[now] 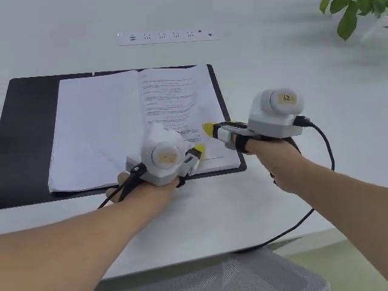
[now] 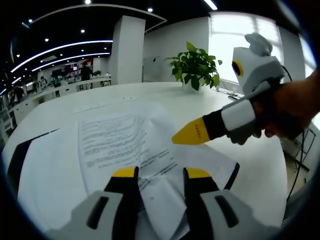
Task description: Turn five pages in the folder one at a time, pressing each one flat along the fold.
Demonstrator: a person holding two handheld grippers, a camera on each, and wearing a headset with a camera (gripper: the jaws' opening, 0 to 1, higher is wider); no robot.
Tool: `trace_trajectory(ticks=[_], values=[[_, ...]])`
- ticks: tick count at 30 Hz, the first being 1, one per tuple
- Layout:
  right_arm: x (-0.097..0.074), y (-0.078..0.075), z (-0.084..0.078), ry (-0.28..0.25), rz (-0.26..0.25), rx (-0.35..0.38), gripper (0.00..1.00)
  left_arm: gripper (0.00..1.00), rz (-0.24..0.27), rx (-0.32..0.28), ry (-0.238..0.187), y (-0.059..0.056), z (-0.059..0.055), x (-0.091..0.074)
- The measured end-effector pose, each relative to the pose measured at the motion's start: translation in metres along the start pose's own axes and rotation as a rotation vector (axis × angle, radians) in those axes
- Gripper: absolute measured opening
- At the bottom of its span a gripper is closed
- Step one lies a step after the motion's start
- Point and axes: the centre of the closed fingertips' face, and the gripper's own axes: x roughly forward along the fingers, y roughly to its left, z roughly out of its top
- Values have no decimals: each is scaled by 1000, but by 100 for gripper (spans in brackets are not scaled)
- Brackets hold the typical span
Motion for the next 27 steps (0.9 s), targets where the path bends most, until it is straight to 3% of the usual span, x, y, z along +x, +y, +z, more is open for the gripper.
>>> trace_trajectory(ticks=[17,27], values=[[-1,-11,-3,9,-11,83,4,35,4,1,-1,0,0,0],[-4,-12,-2,-8,13,185,0,35,3,4,1,0,-1,0]])
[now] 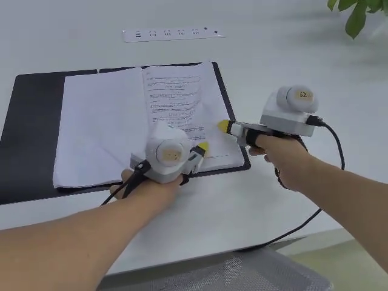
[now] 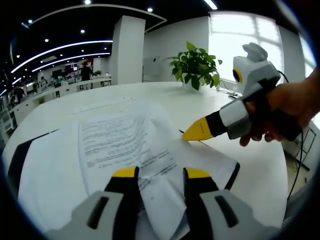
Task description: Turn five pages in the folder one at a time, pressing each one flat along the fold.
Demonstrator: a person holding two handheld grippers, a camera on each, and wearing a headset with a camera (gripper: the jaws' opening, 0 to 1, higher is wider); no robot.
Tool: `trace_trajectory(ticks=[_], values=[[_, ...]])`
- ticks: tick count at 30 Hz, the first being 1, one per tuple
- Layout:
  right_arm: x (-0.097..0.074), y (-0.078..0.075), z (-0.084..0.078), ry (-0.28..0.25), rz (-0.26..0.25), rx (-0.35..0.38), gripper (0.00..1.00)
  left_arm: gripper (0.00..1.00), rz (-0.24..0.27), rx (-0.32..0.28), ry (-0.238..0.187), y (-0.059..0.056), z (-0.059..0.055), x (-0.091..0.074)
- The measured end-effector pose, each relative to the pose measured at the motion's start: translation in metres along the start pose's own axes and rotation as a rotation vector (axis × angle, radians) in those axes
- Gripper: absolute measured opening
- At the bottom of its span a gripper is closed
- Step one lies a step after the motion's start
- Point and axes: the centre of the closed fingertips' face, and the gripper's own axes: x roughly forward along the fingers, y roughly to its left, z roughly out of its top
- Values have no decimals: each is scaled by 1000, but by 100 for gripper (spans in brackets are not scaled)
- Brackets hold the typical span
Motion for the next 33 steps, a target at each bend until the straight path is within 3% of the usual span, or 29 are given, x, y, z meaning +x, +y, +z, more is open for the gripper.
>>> trace_trajectory(ticks=[12,24,27,33], values=[[1,0,0,-19,21,0,0,34,3,0,1,0,0,0],[-14,7,9,-23,67,119,0,41,-29,-26,25,-3,4,-9],[-18,11,14,-34,88,168,0,41,-42,-14,22,-2,9,-18],[-30,24,28,-50,140,258,0,41,-48,-31,-32,5,29,-39]])
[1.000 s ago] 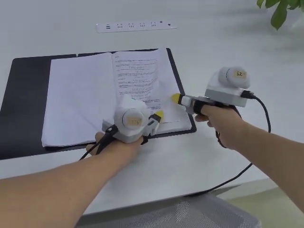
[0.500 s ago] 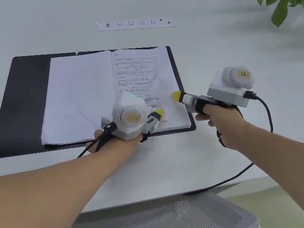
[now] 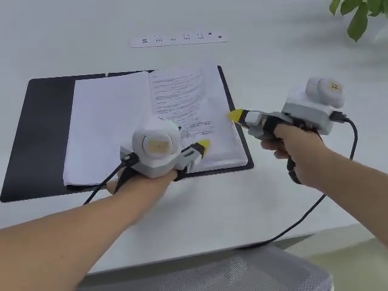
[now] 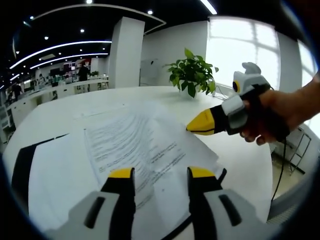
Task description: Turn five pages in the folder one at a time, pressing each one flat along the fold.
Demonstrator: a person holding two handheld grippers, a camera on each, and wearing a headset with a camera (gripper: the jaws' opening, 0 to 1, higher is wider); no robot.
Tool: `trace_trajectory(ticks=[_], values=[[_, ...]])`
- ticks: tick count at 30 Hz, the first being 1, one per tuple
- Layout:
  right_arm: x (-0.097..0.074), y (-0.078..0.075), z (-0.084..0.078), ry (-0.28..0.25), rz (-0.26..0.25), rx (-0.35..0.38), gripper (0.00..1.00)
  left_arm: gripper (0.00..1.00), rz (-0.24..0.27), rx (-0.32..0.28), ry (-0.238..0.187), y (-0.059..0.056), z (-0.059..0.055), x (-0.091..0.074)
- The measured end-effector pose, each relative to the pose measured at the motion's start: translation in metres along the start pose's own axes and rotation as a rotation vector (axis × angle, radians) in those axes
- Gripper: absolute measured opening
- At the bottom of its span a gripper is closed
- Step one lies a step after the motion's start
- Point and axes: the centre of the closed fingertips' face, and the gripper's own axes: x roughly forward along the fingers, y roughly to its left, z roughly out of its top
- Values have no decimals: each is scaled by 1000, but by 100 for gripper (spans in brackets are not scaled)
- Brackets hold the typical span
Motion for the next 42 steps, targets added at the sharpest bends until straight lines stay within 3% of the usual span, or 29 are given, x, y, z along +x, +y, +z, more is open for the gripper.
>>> trace_trajectory(ticks=[5,12,17,19,24,29,33,42], values=[[-4,21,5,-6,56,80,0,42,9,-24,-42,9,17,-18],[-8,65,6,-1,136,94,0,43,37,-59,-111,28,35,-56],[-5,101,5,-11,189,59,0,43,82,-84,-138,48,39,-84],[-3,115,5,-17,215,51,0,43,105,-119,-160,58,42,-97],[5,145,-1,-15,242,-10,0,43,148,-139,-190,79,44,-128],[17,178,-19,-1,240,-164,0,43,199,-156,-210,101,41,-156],[31,202,-37,20,242,-212,0,43,228,-162,-216,114,38,-173],[73,225,-75,84,223,-275,0,43,289,-182,-228,140,31,-206]])
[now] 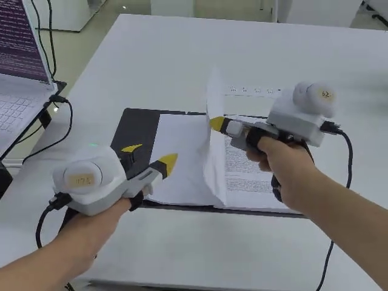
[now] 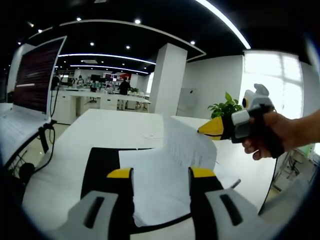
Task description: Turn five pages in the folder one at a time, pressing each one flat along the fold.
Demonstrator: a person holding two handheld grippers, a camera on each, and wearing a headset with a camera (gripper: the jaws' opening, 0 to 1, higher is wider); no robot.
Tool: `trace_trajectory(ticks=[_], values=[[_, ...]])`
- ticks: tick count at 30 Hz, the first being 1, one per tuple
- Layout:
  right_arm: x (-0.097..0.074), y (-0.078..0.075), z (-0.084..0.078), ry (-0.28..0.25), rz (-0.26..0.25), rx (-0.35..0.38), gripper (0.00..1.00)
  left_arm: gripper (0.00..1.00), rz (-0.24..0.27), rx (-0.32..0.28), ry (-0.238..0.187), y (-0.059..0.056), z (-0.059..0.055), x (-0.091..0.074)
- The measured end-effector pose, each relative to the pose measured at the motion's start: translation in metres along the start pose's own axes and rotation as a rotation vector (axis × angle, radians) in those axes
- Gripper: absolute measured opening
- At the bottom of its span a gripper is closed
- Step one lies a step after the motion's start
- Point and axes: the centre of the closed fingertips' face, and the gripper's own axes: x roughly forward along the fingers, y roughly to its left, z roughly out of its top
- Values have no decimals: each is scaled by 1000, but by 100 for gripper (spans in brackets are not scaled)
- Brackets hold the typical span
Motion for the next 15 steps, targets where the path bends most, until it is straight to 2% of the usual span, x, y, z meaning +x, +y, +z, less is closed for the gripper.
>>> trace_trajectory(ticks=[4,6,8,11,15], values=[[20,3,-15,40,-1,-19,0,43,21,-9,2,10,-2,-8],[31,2,-24,62,-10,-36,0,43,30,-8,8,15,-3,-11],[43,-8,-33,87,-17,-46,0,43,38,-7,12,20,-5,-14],[54,-6,-44,121,-26,-69,0,43,49,-12,16,27,-7,-16],[70,-7,-63,174,-41,-116,0,43,55,-8,35,31,-14,-20]])
